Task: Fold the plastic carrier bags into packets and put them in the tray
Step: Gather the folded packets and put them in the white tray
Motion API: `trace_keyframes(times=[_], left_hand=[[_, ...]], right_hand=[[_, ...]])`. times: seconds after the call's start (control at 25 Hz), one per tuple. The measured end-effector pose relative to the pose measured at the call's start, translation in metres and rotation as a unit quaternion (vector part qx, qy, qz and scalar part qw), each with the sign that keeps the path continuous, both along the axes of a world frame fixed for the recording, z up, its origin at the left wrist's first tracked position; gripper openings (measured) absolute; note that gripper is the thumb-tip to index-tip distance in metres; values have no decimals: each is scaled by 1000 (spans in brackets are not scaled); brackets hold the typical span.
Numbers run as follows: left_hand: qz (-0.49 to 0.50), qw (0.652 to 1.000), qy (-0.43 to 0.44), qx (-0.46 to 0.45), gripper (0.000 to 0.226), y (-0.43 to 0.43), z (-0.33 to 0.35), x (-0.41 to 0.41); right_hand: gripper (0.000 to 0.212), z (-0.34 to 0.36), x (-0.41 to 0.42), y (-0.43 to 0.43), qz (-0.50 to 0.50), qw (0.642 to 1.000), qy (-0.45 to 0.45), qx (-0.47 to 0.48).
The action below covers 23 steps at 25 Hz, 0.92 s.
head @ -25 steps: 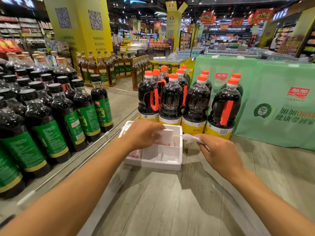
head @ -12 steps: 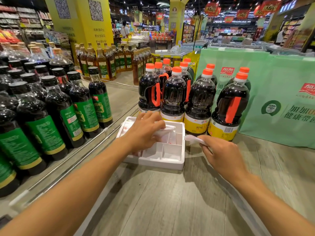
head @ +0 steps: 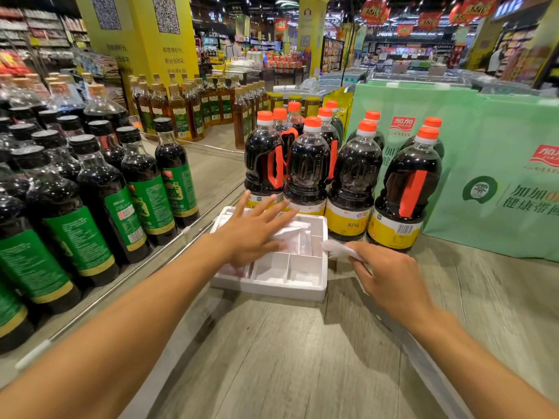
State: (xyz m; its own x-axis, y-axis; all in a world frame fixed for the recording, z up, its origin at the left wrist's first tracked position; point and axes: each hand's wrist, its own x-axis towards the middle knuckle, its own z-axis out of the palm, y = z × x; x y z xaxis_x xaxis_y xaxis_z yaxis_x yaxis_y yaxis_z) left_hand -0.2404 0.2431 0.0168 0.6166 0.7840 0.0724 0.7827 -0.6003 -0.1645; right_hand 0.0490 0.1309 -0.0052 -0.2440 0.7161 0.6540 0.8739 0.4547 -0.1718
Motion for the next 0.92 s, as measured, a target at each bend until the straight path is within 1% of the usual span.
trace_keyframes(times=[0.12, 0.2, 0.32, 0.44, 0.56, 0.72, 0.8, 0.92], left_hand=[[-7, 1000, -1, 0, 65, -1, 0, -1], [-11, 1000, -9, 3, 65, -2, -1, 0], [-5, 997, -76, -5, 72, -9, -3, -9], [10, 992, -128, -19, 79, -20, -7, -34], [23, 990, -137, -14, 86, -30, -11, -62], [69, 991, -114, -28, 96, -43, -17, -86], [88, 990, -104, -39, 101, -48, -20, -89], [102, 989, -98, -44, 103, -54, -27, -91]], right_hand=[[21, 2, 0, 3, -1, 1000, -1, 13], [23, 4, -1, 5, -6, 1000, 7, 19], [30, 7, -7, 5, -5, 1000, 3, 21], [33, 21, -16, 9, 27, 999, 1, 19], [34, 39, -34, 19, 55, 998, 14, 13], [42, 43, -67, 41, 103, 994, -13, -34], [45, 42, -77, 52, 110, 992, -31, -54], [42, 37, -88, 63, 111, 991, -64, -45]])
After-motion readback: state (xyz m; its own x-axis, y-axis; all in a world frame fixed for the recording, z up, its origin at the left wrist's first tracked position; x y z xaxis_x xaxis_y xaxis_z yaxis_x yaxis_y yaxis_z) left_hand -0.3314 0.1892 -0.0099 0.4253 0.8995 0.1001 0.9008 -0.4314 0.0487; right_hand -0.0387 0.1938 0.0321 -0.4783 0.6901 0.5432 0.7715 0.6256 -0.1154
